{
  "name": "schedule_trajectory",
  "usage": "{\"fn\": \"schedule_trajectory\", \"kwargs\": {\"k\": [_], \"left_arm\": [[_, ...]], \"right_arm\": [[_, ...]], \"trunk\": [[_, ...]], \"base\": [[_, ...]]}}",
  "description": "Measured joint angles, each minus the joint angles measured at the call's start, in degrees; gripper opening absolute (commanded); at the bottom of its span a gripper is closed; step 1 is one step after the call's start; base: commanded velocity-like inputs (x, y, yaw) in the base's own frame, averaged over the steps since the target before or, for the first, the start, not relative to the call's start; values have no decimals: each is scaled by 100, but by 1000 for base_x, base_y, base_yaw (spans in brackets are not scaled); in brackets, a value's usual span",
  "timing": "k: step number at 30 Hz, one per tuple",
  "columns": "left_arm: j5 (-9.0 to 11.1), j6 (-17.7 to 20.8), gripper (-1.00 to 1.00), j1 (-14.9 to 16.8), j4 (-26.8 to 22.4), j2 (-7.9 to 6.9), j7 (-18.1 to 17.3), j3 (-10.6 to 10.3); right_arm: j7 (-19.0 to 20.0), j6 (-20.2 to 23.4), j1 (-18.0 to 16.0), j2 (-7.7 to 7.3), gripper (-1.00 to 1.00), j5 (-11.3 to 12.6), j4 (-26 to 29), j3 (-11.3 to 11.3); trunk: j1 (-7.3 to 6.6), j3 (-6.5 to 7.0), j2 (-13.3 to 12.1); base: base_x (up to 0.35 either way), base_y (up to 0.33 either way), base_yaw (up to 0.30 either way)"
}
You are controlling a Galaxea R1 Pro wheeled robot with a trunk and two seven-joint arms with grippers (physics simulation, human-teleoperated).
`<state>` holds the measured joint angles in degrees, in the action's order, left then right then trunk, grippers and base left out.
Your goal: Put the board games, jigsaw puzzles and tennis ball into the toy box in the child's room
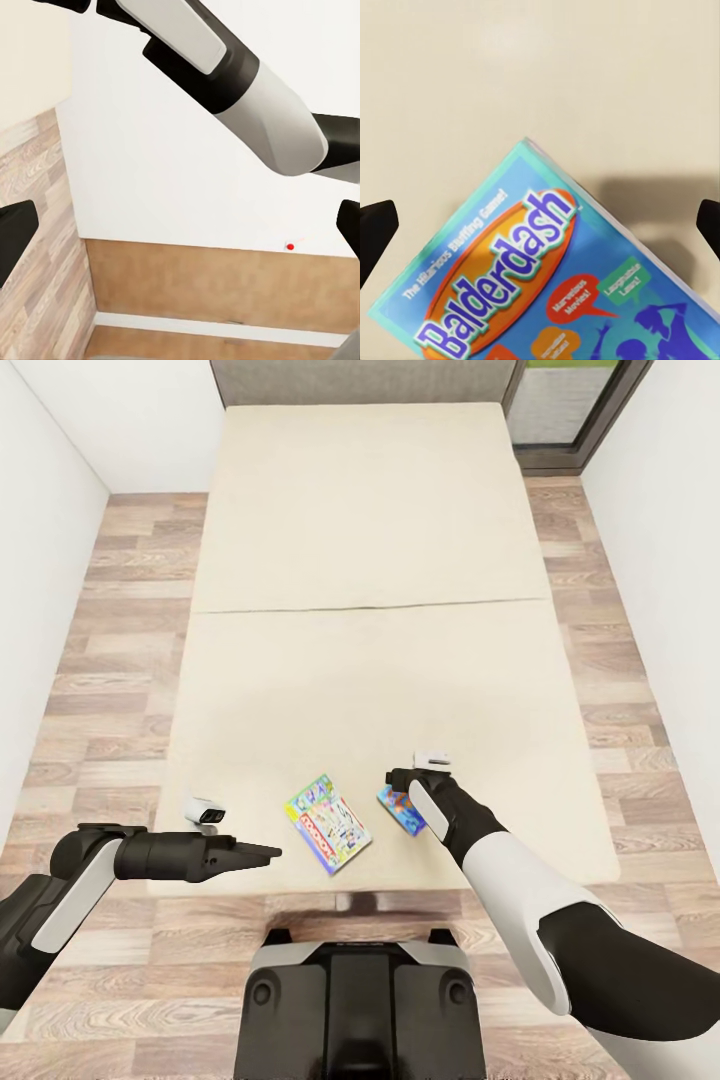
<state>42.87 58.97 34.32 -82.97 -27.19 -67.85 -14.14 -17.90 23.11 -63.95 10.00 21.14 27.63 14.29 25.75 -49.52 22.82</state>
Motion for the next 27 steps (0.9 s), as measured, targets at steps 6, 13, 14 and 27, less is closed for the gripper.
{"fn": "schedule_trajectory", "kwargs": {"k": [6, 13, 14, 27], "left_arm": [[0, 1, 100, 0, 0, 0, -2, 2], [0, -2, 100, 0, 0, 0, -3, 1], [0, -3, 100, 0, 0, 0, -3, 1], [1, 0, 100, 0, 0, 0, -3, 0]], "right_arm": [[0, -3, 0, 0, 100, 0, 0, 0], [0, -11, 0, 0, 100, 0, 0, 0], [0, -11, 0, 0, 100, 0, 0, 0], [1, -21, 0, 0, 100, 0, 4, 0]], "trunk": [[0, -56, 0], [0, -122, 0], [0, -131, 0], [0, -203, 0]], "base": [[0, 0, 0], [0, 0, 0], [0, 0, 0], [0, 0, 0]]}}
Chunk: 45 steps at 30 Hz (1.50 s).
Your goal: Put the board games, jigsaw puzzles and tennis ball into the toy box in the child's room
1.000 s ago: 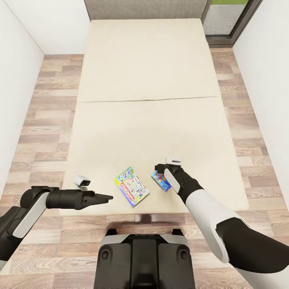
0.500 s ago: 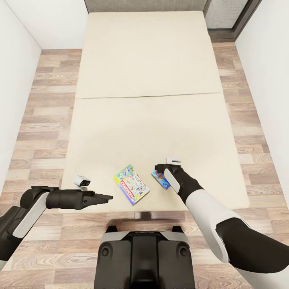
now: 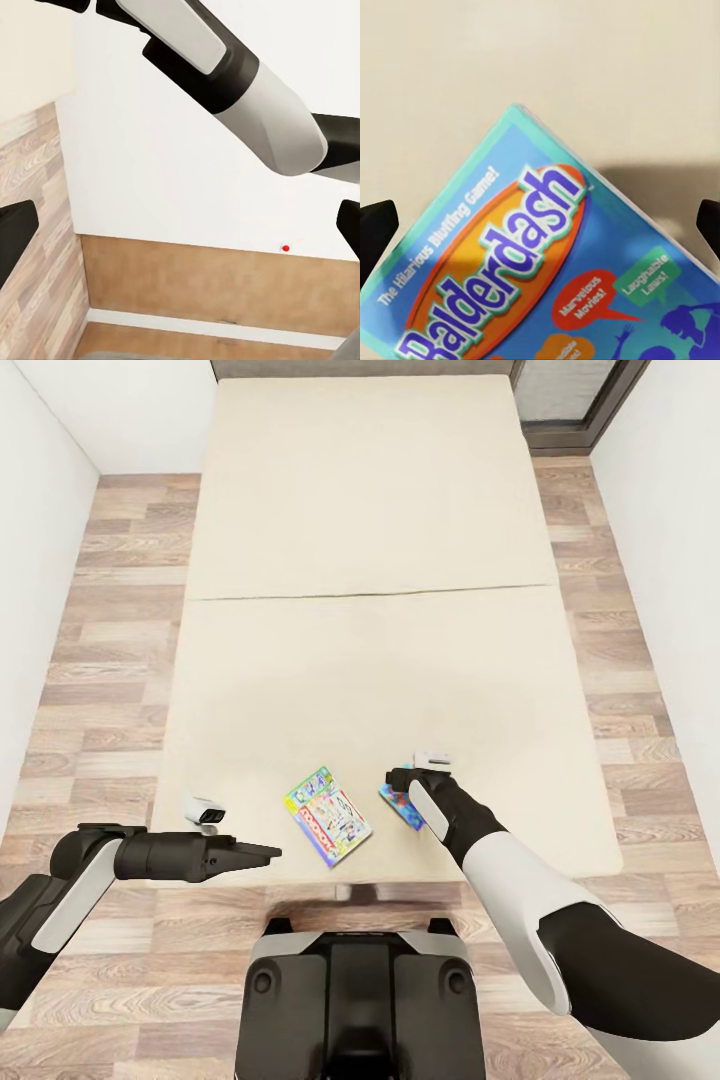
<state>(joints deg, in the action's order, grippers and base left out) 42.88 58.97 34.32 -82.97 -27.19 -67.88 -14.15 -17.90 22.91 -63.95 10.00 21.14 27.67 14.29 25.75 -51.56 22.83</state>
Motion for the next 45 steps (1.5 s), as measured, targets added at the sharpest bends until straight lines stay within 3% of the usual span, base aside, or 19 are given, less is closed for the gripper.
{"fn": "schedule_trajectory", "kwargs": {"k": [19, 45], "left_arm": [[0, 2, 100, 0, 0, 0, 0, 1], [0, 3, 100, 0, 0, 0, 0, 2]], "right_arm": [[0, 0, 1, 0, 100, 2, 5, 0], [0, -9, 2, 0, 100, 0, 5, 0]], "trunk": [[0, -1, 0], [1, -1, 0]], "base": [[-5, 0, 0], [-112, 0, 0]]}}
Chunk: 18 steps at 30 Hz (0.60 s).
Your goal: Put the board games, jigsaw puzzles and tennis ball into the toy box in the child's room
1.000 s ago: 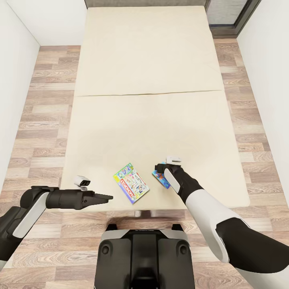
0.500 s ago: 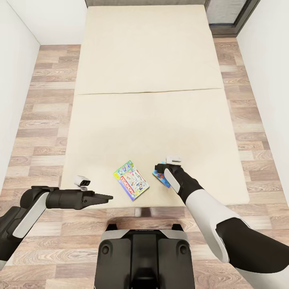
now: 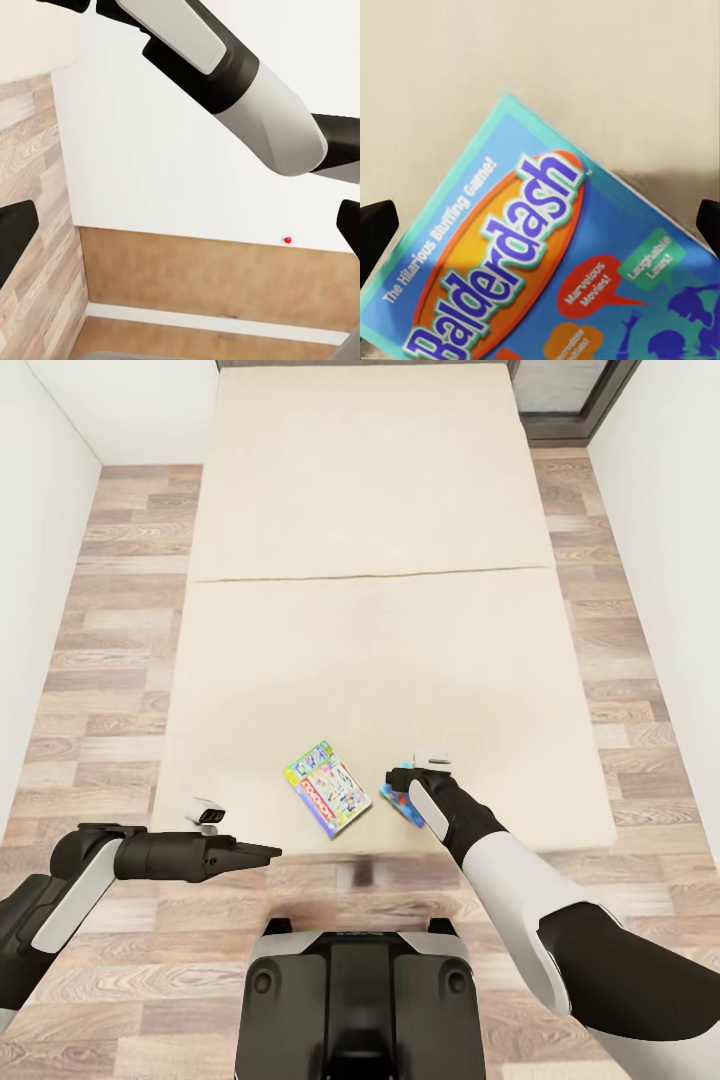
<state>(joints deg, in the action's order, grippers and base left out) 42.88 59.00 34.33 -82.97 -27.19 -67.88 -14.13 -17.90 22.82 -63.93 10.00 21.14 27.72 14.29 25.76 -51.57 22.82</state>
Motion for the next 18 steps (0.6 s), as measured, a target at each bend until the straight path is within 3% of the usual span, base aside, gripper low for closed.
{"fn": "schedule_trajectory", "kwargs": {"k": [18], "left_arm": [[0, 0, 100, 0, 0, 0, 0, 4]], "right_arm": [[9, 9, 0, 0, 100, 7, 0, 3]], "trunk": [[1, 0, 0]], "base": [[-114, 0, 0]]}}
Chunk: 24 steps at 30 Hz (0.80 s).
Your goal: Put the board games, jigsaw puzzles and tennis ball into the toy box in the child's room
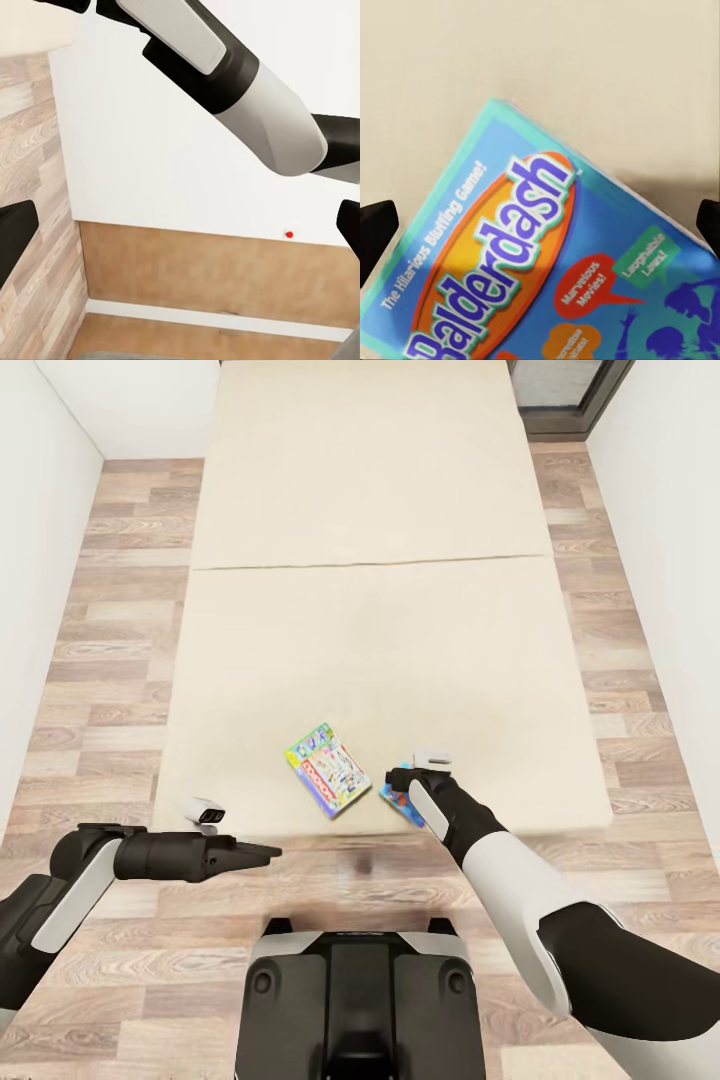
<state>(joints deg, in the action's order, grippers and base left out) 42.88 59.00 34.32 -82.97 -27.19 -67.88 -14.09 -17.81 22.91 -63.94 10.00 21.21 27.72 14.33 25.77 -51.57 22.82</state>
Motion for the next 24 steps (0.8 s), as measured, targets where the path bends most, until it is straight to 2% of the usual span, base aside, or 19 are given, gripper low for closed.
{"fn": "schedule_trajectory", "kwargs": {"k": [13, 24], "left_arm": [[0, 0, 100, 0, 0, 0, 0, -5], [0, 0, 100, 0, 0, 0, 0, -4]], "right_arm": [[0, 0, 2, 0, 100, 2, 0, -3], [0, 0, -1, 0, 100, 1, 0, -3]], "trunk": [[-1, 0, 0], [-2, 0, 0]], "base": [[-85, 0, 0], [-13, 0, 0]]}}
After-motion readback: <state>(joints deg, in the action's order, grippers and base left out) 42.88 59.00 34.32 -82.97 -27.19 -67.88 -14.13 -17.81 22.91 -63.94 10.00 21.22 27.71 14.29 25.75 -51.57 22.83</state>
